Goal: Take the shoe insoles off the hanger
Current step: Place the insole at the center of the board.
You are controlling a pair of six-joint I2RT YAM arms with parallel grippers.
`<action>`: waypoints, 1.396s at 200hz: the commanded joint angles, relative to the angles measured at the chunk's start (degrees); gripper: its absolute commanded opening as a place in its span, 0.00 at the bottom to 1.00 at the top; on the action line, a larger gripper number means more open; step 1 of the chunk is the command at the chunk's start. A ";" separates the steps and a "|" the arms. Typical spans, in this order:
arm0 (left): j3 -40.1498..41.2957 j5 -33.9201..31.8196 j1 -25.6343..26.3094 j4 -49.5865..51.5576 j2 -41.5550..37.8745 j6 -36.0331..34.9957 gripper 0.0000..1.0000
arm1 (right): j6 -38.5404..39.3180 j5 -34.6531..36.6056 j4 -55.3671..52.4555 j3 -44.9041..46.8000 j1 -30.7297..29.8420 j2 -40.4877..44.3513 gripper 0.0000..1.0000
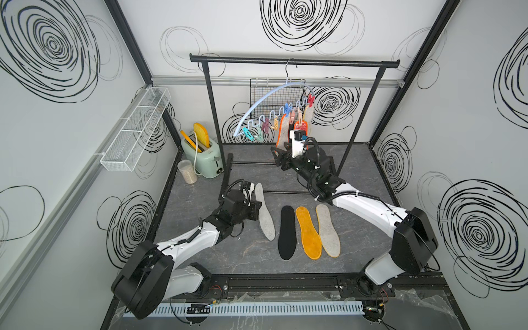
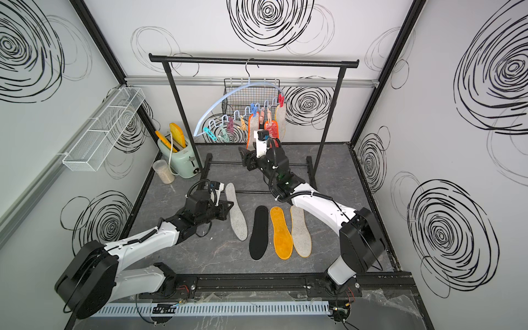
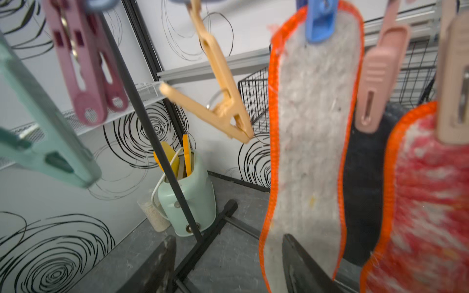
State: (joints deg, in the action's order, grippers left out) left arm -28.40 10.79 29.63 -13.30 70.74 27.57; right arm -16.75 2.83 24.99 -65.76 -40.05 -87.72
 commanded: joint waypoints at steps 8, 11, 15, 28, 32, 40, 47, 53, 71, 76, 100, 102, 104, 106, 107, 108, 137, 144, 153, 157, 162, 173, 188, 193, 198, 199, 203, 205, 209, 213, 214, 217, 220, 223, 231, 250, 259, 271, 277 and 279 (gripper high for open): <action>0.46 2.98 0.08 0.42 0.74 1.44 0.00 | -1.31 0.85 3.91 8.11 0.39 6.95 0.67; 0.28 2.79 0.12 0.89 0.95 1.10 0.00 | -0.98 0.88 3.68 8.84 0.44 7.69 0.67; -0.05 2.53 0.16 1.68 1.33 0.52 0.00 | -0.64 0.93 3.40 9.78 0.50 8.61 0.68; -2.27 0.32 0.48 6.05 3.57 -1.75 0.00 | -0.04 1.24 2.24 13.00 0.75 11.87 0.68; -2.92 -0.32 0.79 7.23 4.38 -2.34 0.00 | 0.05 1.60 2.12 13.91 0.83 13.01 0.68; -3.78 -1.08 1.25 8.73 5.98 -2.87 0.00 | -0.17 1.99 1.96 16.06 0.98 15.24 0.68; -4.06 -0.84 1.46 9.07 7.39 -4.30 0.00 | -0.43 2.12 1.75 17.77 1.26 17.22 0.68; -4.17 -0.26 1.49 8.85 8.69 -4.54 0.00 | -0.90 2.42 1.69 19.39 1.54 18.84 0.68; -4.83 2.04 1.49 8.47 12.31 -5.07 0.00 | -1.48 2.63 1.47 23.47 2.31 23.67 0.68; -5.35 2.44 1.57 8.70 13.38 -5.31 0.00 | -1.44 2.73 1.23 24.27 2.45 24.81 0.68; -6.40 4.48 2.69 9.30 16.21 -5.95 0.00 | -1.32 3.04 -0.70 27.90 3.63 29.83 0.68; -6.45 4.63 2.75 9.20 16.37 -5.95 0.00 | -1.28 3.05 -0.84 28.21 3.83 30.21 0.68; -6.41 4.78 2.79 9.13 16.47 -5.95 0.00 | -1.33 2.97 -0.89 28.47 3.97 30.61 0.68; -6.40 5.01 2.85 9.05 16.63 -5.95 0.00 | -1.41 2.95 -0.97 28.77 4.05 30.95 0.68; -6.36 5.11 2.87 8.98 16.67 -5.95 0.00 | -1.43 2.92 -0.94 28.89 4.08 31.17 0.68; -6.34 5.20 2.88 8.90 16.73 -5.95 0.00 | -1.48 2.94 -0.97 29.04 4.18 31.32 0.68; -6.79 11.88 2.98 6.14 18.72 -5.17 0.00 | -2.44 2.05 -1.52 31.85 5.83 34.75 0.68; -6.91 12.57 2.98 6.09 18.60 -5.00 0.00 | -2.58 1.71 -1.73 32.20 6.13 35.24 0.68; -7.11 12.11 2.94 6.96 18.07 -5.08 0.00 | -2.87 1.29 -1.92 32.38 6.47 35.63 0.68; -7.11 11.61 2.85 7.41 17.81 -5.19 0.00 | -2.89 1.22 -1.96 32.52 6.52 35.76 0.68; -7.15 10.84 2.74 8.20 17.53 -5.32 0.00 | -3.03 1.13 -1.97 32.64 6.61 35.96 0.68; -7.11 9.01 2.63 9.62 17.24 -5.59 0.02 | -3.17 0.80 -1.65 32.73 6.72 36.04 0.68; -6.68 7.98 2.88 10.20 17.69 -5.78 0.05 | -3.27 0.10 -1.28 32.43 6.91 35.97 0.68; -6.58 8.16 3.02 10.01 18.13 -5.78 0.10 | -3.29 -0.01 -1.31 32.32 7.00 35.96 0.68; -6.63 8.47 3.13 9.86 18.63 -5.78 0.13 | -3.37 -0.09 -1.32 32.23 7.07 35.89 0.68; -6.65 8.55 3.14 9.86 18.73 -5.82 0.14 | -3.37 -0.10 -1.42 32.21 7.08 35.88 0.68; -6.78 8.77 3.16 9.87 19.25 -5.93 0.16 | -3.52 -0.17 -1.44 32.17 7.16 35.82 0.68; -6.87 8.80 3.16 9.85 19.54 -5.99 0.16 | -3.52 -0.19 -1.44 32.16 7.18 35.86 0.68; -7.07 8.86 3.13 10.05 20.00 -6.05 0.17 | -3.64 -0.30 -1.43 32.16 7.16 35.87 0.68; -7.39 8.71 3.14 10.30 20.42 -6.19 0.17 | -3.71 -0.37 -1.44 32.23 7.19 35.94 0.68; -7.47 8.67 3.15 10.39 20.50 -6.25 0.18 | -3.72 -0.37 -1.44 32.20 7.19 35.95 0.68; -7.66 8.41 3.16 10.77 20.71 -6.43 0.19 | -3.85 -0.49 -1.45 32.16 7.26 36.00 0.68; -7.78 7.94 3.16 10.90 20.79 -6.43 0.21 | -3.82 -0.60 -1.44 32.21 7.35 36.02 0.68; -7.85 7.43 3.08 11.09 20.77 -6.45 0.24 | -3.89 -0.67 -1.52 32.05 7.31 36.09 0.68; -7.85 6.03 2.85 11.41 20.46 -6.27 0.29 | -3.90 -0.72 -1.69 32.18 7.34 36.34 0.68; -7.93 3.30 2.30 13.23 18.36 -6.13 0.42 | -3.92 -0.55 -1.79 32.41 7.49 37.12 0.68; -8.35 1.42 2.65 15.42 16.51 -6.29 0.44 | -3.90 -0.76 -1.87 32.40 7.60 37.49 0.68; -8.41 -2.65 3.88 17.74 12.86 -6.26 0.54 | -3.99 -0.89 -1.97 32.39 7.66 37.86 0.68; -8.49 -4.77 4.34 19.14 10.91 -6.07 0.58 | -4.07 -0.96 -1.83 32.51 7.70 37.88 0.68; -8.51 -5.39 4.42 19.53 10.32 -6.00 0.59 | -4.14 -0.98 -1.82 32.53 7.71 37.89 0.68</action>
State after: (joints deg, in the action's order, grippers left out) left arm -36.16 14.50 32.77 -0.64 87.37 21.43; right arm -19.62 2.48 23.49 -33.30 -32.73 -51.11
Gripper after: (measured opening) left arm 0.534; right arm 0.682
